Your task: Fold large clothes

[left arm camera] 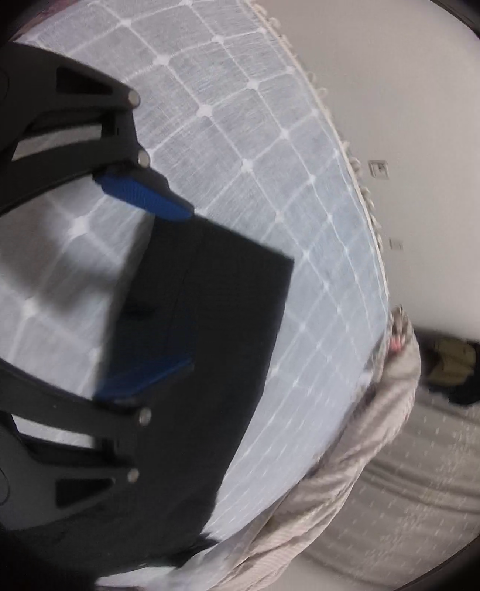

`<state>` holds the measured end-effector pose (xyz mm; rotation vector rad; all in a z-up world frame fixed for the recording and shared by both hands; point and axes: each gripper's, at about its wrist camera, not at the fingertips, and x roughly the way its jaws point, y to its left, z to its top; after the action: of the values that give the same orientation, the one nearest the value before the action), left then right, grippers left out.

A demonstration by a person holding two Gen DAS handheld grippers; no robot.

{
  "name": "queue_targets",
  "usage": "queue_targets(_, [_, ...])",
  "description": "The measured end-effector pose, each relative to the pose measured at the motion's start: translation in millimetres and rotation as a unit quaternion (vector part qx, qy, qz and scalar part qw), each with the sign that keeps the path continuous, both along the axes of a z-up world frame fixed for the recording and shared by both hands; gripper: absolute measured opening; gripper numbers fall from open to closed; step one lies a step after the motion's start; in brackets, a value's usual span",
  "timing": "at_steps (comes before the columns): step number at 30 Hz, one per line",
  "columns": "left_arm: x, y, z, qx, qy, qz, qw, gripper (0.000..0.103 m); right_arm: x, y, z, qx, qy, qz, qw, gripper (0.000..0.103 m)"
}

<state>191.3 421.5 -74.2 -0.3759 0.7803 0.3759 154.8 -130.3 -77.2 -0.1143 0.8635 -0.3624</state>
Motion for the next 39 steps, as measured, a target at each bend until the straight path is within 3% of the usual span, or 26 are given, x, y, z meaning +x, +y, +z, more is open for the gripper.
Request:
queue_targets(5, [-30.4,-57.1,26.3,-0.008,0.007,-0.084,0.9964,0.094,-5.2,-36.2,17.0,-0.091,-0.037,-0.088,0.991,0.08])
queue_targets(8, [-41.6,-95.7,31.5,-0.064,0.023,-0.155,0.9855,0.096,-10.6,-59.7,23.0,-0.071,-0.04,-0.116,0.99,0.08])
queue_targets(10, [-52.0,-124.1,34.4,-0.103,0.039,-0.202,0.9732,0.096,-12.8,-71.4,23.9,-0.055,-0.037,-0.125,0.99,0.08])
queue_targets(12, [-62.0,-148.7,37.5,-0.122,0.035,-0.231,0.9647,0.097,-14.8,-81.1,23.8,-0.051,-0.033,-0.136,0.989,0.08])
queue_targets(18, [-87.5,-216.0,31.4,-0.147,0.013,-0.268,0.9521,0.1,-11.3,-101.0,18.2,-0.042,-0.017,-0.143,0.989,0.08])
queue_targets(24, [-77.5,-281.6,-0.7,-0.119,0.046,-0.295,0.9469,0.1,0.3,-137.4,5.3,-0.052,-0.002,-0.152,0.987,0.078])
queue_targets(25, [-72.8,-290.7,-5.6,-0.115,0.054,-0.3,0.9456,0.1,1.0,-143.7,5.3,-0.047,-0.006,-0.152,0.987,0.069])
queue_targets(26, [-70.0,-298.4,-9.1,-0.11,0.057,-0.305,0.9444,0.1,0.9,-150.9,7.0,-0.041,-0.011,-0.152,0.988,0.048])
queue_targets(28, [-64.2,-311.6,-11.4,-0.101,0.054,-0.308,0.9445,0.1,0.4,-166.1,15.4,-0.015,-0.017,-0.137,0.99,0.016])
queue_targets(31, [-57.9,-328.5,-10.8,-0.103,0.041,-0.317,0.9418,0.1,-7.2,-186.9,39.0,-0.016,-0.044,-0.139,0.989,0.01])
queue_targets(36, [-50.4,-348.9,-12.8,-0.129,0.035,-0.339,0.9314,0.1,-19.3,-233.6,87.3,-0.088,-0.063,-0.17,0.979,0.008])
queue_targets(39, [-47.4,-356.6,-15.4,-0.129,0.04,-0.347,0.928,0.1,-28.9,-273.7,113.3,-0.125,-0.068,-0.212,0.967,0.007])
